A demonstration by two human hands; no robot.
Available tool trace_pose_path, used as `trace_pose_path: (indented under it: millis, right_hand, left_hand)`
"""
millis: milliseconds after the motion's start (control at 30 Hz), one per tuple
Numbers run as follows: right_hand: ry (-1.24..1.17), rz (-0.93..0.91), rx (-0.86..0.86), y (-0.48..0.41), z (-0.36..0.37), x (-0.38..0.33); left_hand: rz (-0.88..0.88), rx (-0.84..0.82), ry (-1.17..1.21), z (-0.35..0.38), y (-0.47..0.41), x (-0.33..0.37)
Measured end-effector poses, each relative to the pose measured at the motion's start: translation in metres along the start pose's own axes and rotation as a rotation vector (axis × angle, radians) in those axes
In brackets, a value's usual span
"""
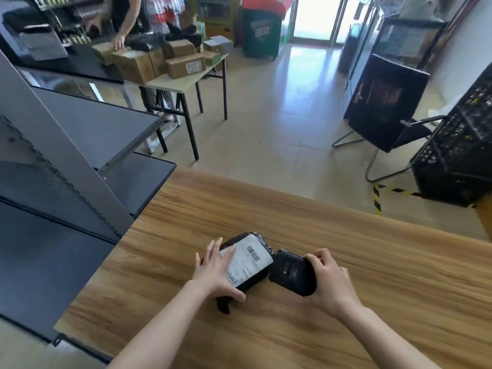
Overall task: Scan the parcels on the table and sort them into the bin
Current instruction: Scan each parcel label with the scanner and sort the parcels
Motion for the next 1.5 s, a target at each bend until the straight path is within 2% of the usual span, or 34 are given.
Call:
trace_pose_path:
  millis: [100, 200, 367, 633, 1000, 1067, 1167, 1300, 1500]
  right_hand:
    - [0.047, 0.026, -0.025, -0.005, -0.011, 0.003]
    - [0.107, 0.042, -0.037, -0.009, -0.02, 0.004]
    - [0.107, 0.062, -0.052, -0.016, -0.025, -0.006]
    - [0.201, 0.055, -0.045, -0.028, -0.021, -0.034]
    - [0.212, 0.097, -0.032, -0.008, -0.018, -0.031]
    - [0.182, 0.109, -0.017, 0.001, -0.019, -0.027]
    - [0.095, 0.139, 0.012, 0.016, -0.02, -0.017]
    - [-0.01, 0.186, 0.047, 0.044, -0.02, 0.004]
    - [-0.164, 0.37, 0.122, 0.104, -0.014, 0.069]
  left_hand:
    - [0.04, 0.117, 0.007, 0.011, -0.008, 0.009]
    - [0.159, 0.186, -0.054, 0.003, -0.014, 0.01]
    - [0.391, 0.239, -0.194, -0.034, -0.033, 0.003]
    - [0.501, 0.266, -0.348, -0.062, -0.05, -0.014]
    - [0.501, 0.247, -0.352, -0.071, -0.033, -0.016]
    - [0.512, 0.276, -0.357, -0.071, -0.027, -0.014]
    - [0.461, 0.218, -0.377, -0.067, -0.017, -0.004]
    - [0.442, 0.184, -0.389, -0.059, -0.003, 0.025]
    - [0.519, 0.168, -0.345, -0.036, 0.013, 0.108]
Point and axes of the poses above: each hand's wrist, its own y-axis away from the middle knuckle, its own z-axis out of the palm, x = y × z, the point moved 6 cm from there along -y, towards the middle knuckle, and after that the axes turned 12 degrees about y, right-handed, at the moved point
